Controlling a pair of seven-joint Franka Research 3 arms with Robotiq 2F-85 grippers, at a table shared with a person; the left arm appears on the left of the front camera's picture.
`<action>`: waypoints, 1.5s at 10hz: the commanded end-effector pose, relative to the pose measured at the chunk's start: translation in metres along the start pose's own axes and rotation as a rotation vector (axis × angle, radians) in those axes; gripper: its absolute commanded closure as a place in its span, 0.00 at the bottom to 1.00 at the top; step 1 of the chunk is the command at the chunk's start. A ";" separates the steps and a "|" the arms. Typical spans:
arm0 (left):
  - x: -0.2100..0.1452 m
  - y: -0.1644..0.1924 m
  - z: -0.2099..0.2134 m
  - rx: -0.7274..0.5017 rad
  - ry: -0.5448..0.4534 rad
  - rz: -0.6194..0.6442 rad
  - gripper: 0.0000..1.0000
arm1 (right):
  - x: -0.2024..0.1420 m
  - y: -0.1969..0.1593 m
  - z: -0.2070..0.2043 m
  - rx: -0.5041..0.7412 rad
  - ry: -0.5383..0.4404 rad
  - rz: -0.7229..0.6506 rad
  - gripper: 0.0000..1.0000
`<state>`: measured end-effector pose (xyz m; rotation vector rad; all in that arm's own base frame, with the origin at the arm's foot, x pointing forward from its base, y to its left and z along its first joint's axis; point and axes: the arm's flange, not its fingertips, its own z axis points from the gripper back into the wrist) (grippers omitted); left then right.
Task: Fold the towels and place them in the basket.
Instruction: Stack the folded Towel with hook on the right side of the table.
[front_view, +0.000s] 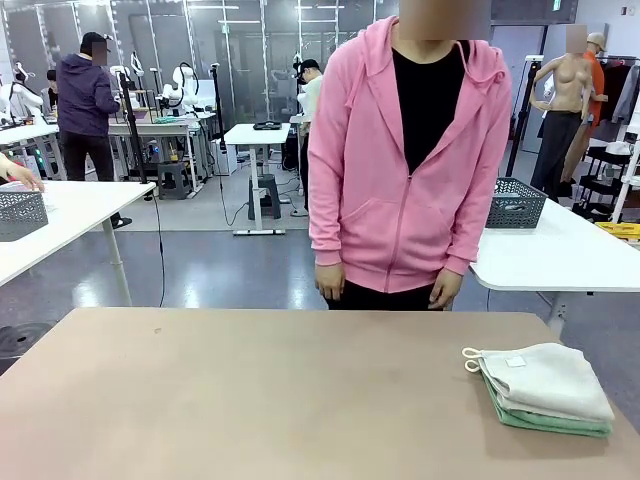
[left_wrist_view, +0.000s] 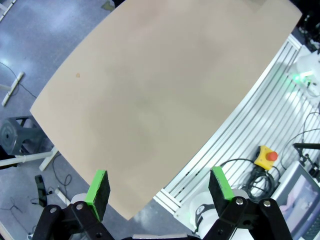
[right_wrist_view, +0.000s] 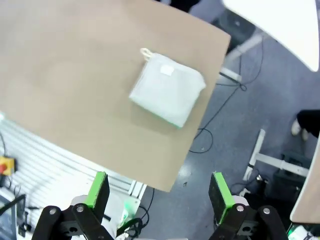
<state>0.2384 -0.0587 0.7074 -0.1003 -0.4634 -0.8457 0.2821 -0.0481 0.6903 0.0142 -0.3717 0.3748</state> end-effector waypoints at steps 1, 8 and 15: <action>-0.001 0.000 0.000 0.009 0.001 -0.003 0.00 | -0.015 0.018 0.026 0.098 0.002 0.109 0.00; -0.001 0.000 0.000 0.009 0.001 -0.003 0.00 | -0.039 0.050 0.063 0.153 -0.065 0.137 0.00; -0.001 0.000 0.000 0.009 0.001 -0.003 0.00 | -0.039 0.050 0.063 0.153 -0.065 0.137 0.00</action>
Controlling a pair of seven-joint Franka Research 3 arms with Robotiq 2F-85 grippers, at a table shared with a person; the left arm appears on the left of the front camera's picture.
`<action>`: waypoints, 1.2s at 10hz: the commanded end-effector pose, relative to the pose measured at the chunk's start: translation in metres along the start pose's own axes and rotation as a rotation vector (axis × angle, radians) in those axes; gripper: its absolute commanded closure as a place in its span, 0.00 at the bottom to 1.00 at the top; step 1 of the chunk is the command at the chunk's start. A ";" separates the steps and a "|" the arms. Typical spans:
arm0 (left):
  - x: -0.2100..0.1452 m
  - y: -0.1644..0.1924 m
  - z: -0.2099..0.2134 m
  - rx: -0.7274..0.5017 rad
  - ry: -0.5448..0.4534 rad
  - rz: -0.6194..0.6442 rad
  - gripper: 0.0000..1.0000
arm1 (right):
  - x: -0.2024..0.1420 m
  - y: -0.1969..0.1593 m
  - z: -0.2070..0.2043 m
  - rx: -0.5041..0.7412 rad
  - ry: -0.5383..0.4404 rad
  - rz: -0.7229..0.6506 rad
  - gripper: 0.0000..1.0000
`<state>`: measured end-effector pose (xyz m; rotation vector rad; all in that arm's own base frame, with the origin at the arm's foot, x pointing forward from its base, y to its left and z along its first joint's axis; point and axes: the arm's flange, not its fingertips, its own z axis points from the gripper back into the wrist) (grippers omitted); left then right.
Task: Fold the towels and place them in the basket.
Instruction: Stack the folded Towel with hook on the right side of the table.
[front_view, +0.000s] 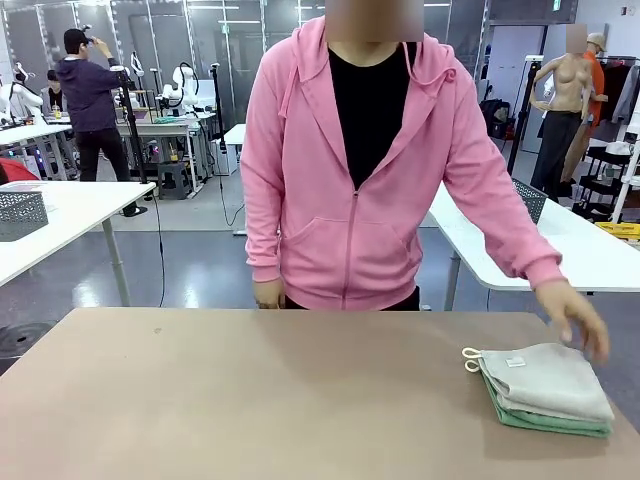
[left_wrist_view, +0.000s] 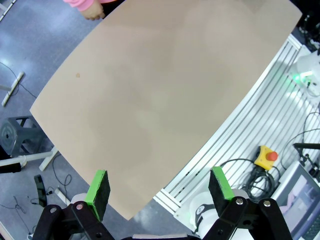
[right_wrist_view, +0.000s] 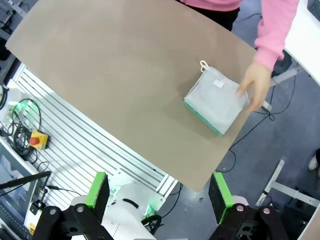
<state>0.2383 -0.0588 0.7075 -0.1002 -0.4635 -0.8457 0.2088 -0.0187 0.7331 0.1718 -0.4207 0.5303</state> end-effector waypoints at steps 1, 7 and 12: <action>-0.001 0.000 0.000 0.009 0.001 -0.003 0.00 | -0.001 -0.001 0.000 -0.014 0.017 0.011 0.00; -0.001 0.000 0.000 0.009 0.001 -0.003 0.00 | -0.001 -0.001 0.000 -0.014 0.017 0.011 0.00; -0.001 0.000 0.000 0.009 0.001 -0.003 0.00 | -0.001 -0.001 0.000 -0.014 0.017 0.011 0.00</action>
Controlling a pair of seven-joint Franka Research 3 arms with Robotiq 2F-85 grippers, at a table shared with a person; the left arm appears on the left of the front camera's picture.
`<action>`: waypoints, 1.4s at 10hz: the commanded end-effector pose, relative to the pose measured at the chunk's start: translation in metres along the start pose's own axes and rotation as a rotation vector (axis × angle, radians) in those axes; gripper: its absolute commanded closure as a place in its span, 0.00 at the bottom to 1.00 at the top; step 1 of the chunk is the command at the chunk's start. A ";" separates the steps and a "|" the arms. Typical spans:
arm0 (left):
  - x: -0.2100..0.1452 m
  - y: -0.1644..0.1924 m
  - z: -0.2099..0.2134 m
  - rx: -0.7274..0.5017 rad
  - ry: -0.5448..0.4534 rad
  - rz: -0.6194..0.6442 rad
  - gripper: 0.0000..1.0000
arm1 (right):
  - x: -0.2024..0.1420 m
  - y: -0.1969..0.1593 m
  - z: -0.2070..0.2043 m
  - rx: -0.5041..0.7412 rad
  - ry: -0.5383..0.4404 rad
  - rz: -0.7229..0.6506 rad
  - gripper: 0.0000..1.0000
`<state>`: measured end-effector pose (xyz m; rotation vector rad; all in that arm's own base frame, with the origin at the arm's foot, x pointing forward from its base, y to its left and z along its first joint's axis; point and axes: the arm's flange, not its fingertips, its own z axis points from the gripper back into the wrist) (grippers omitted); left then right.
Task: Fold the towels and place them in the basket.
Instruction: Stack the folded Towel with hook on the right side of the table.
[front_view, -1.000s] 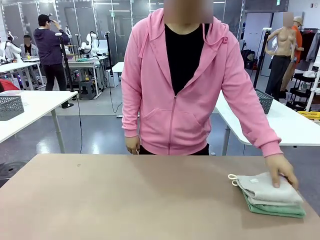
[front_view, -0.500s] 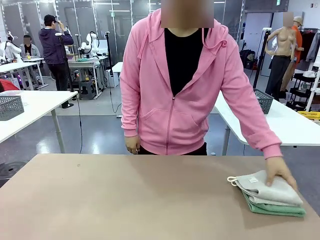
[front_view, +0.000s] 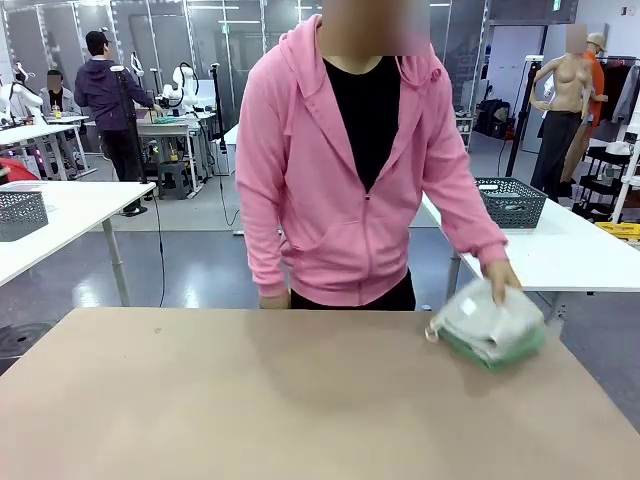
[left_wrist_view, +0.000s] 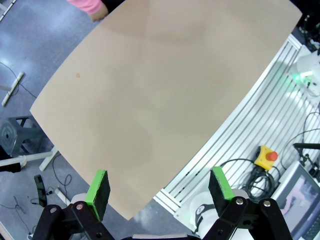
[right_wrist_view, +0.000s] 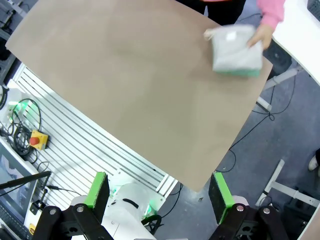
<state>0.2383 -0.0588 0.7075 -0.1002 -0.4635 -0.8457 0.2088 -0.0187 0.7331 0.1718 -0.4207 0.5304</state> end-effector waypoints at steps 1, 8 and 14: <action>-0.001 0.000 0.000 0.009 0.001 -0.003 0.00 | -0.001 -0.001 0.000 -0.014 0.017 0.011 0.00; -0.001 0.000 0.000 0.009 0.001 -0.003 0.00 | -0.001 -0.001 0.000 -0.014 0.017 0.011 0.00; -0.001 0.000 0.000 0.009 0.001 -0.003 0.00 | -0.001 -0.001 0.000 -0.014 0.017 0.011 0.00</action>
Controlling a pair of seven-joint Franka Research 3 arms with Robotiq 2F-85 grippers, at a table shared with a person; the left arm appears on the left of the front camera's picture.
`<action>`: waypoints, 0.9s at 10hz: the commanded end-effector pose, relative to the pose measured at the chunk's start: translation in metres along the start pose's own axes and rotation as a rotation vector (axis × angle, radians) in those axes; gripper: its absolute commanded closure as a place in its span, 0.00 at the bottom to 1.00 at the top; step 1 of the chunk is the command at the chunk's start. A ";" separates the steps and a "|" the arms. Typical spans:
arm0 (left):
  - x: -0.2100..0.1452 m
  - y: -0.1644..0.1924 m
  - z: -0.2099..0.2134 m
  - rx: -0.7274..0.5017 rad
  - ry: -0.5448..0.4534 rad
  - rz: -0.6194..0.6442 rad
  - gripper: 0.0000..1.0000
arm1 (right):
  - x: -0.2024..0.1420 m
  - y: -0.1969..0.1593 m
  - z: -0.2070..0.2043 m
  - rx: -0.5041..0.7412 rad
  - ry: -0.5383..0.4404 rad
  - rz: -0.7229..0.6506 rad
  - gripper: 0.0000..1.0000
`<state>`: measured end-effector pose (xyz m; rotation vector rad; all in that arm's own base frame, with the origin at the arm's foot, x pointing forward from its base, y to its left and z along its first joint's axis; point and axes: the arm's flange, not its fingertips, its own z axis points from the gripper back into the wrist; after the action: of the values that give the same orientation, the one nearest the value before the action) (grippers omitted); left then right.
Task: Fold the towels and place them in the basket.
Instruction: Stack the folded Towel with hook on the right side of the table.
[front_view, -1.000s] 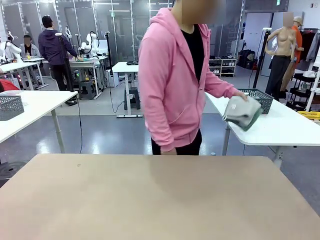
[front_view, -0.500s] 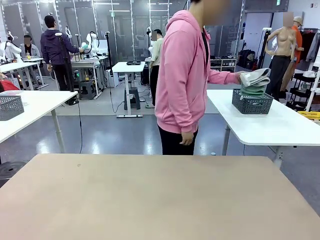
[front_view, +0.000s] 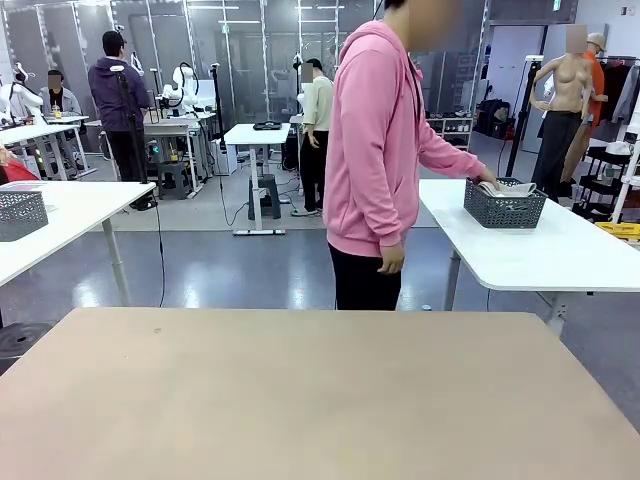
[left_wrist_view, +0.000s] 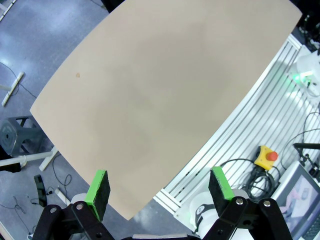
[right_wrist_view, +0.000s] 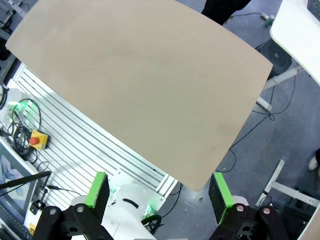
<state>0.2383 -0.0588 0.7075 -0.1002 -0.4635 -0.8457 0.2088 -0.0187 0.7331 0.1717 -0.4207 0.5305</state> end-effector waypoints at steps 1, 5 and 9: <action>-0.001 0.000 0.000 0.009 0.001 -0.003 0.00 | -0.001 -0.001 0.000 -0.014 0.017 0.011 0.00; -0.001 0.000 0.000 0.009 0.001 -0.003 0.00 | -0.001 -0.001 0.000 -0.014 0.017 0.011 0.00; -0.001 0.000 0.000 0.009 0.001 -0.003 0.00 | -0.001 -0.001 0.000 -0.014 0.017 0.011 0.00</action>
<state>0.2383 -0.0588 0.7075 -0.1002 -0.4635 -0.8457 0.2088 -0.0187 0.7331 0.1717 -0.4207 0.5305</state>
